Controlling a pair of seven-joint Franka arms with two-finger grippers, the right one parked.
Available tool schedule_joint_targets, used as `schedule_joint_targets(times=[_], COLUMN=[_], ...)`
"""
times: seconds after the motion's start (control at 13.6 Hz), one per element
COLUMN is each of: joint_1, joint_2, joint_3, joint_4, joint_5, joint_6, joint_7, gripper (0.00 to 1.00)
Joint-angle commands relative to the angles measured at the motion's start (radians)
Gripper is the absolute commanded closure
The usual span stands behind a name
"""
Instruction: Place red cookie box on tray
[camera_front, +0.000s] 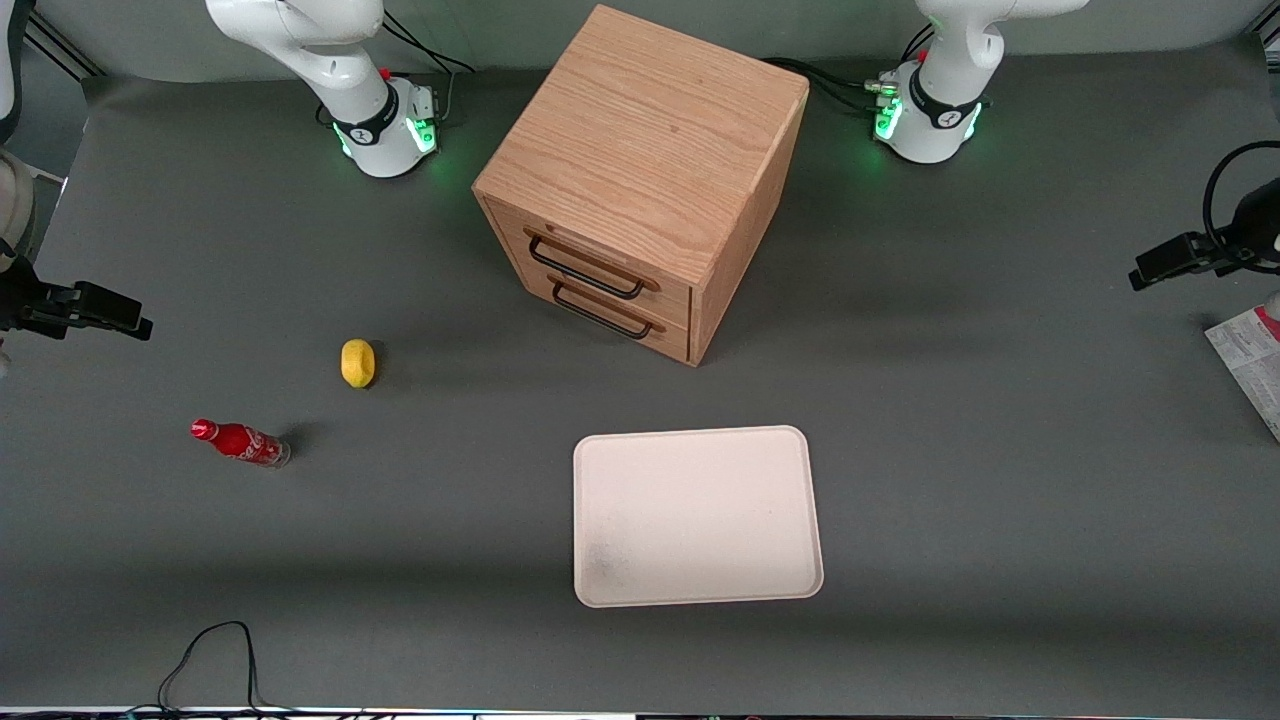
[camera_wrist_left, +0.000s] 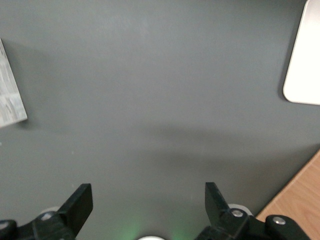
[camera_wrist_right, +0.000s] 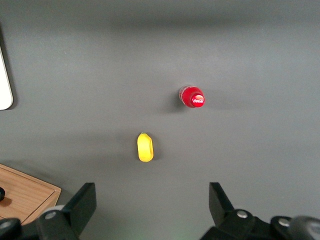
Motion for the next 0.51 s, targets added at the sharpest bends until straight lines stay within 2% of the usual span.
schedule_joint_targets(times=[0.0,0.44], joint_1=[0.007,0.016], joint_2=[0.019,0.022], joint_3=[-0.039,-0.038], joint_4=[0.057,0.069], joint_5=[0.028,0.029], joint_6=[-0.073,-0.07], joint_7=[-0.023,-0.032], gripper=[0.0,0.0])
